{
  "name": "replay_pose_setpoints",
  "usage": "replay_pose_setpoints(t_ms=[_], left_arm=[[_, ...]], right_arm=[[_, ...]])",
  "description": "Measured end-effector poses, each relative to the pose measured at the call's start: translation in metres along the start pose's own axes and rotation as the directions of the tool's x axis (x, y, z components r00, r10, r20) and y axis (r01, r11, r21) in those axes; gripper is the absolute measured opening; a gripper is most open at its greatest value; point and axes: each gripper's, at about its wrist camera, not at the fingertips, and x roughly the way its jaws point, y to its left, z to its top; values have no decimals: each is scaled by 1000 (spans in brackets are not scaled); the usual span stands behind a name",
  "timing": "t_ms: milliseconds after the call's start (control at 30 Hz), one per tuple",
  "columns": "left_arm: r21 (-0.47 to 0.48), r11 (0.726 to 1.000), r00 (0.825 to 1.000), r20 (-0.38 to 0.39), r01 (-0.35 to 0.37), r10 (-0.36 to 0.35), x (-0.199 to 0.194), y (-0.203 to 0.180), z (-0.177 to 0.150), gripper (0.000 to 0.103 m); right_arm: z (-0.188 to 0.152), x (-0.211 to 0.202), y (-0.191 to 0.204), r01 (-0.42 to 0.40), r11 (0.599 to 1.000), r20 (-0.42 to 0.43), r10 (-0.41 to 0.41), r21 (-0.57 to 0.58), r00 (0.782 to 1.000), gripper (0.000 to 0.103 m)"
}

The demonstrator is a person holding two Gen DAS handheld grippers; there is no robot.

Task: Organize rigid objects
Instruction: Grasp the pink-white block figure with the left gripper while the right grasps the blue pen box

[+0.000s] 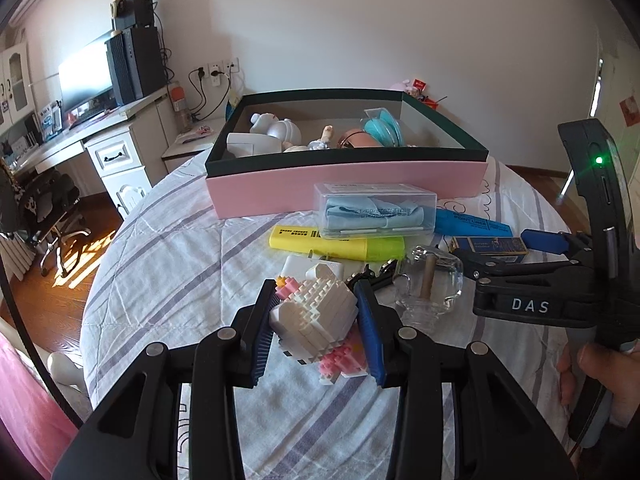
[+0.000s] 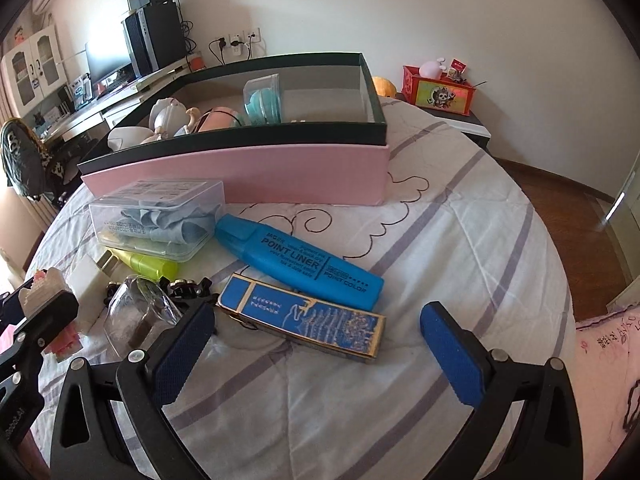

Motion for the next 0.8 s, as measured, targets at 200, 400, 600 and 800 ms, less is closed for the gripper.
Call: replay_pose_setpoints(t_ms=[200,400,600,800], left_arm=[[-16,1000,1000,2,4,-4,-3,8,-3,39],[-19,1000,1000,-3,21,-21,-5,9,-6,39],[-21,999,999,-1,42,-42,-13,8,-11,39],[-20,998,997,46,55,-54,-36,5,-12,39]], right_arm=[[4,7,-4,25,999,-6,-25,39,1000,103],[-2,5,-4,79,997,-27,-79,0,997,95],[-14,-13,-11,45,999,12,-45,1,999,85],[-34,-50,-10,-62,997,82,60,33,995,85]])
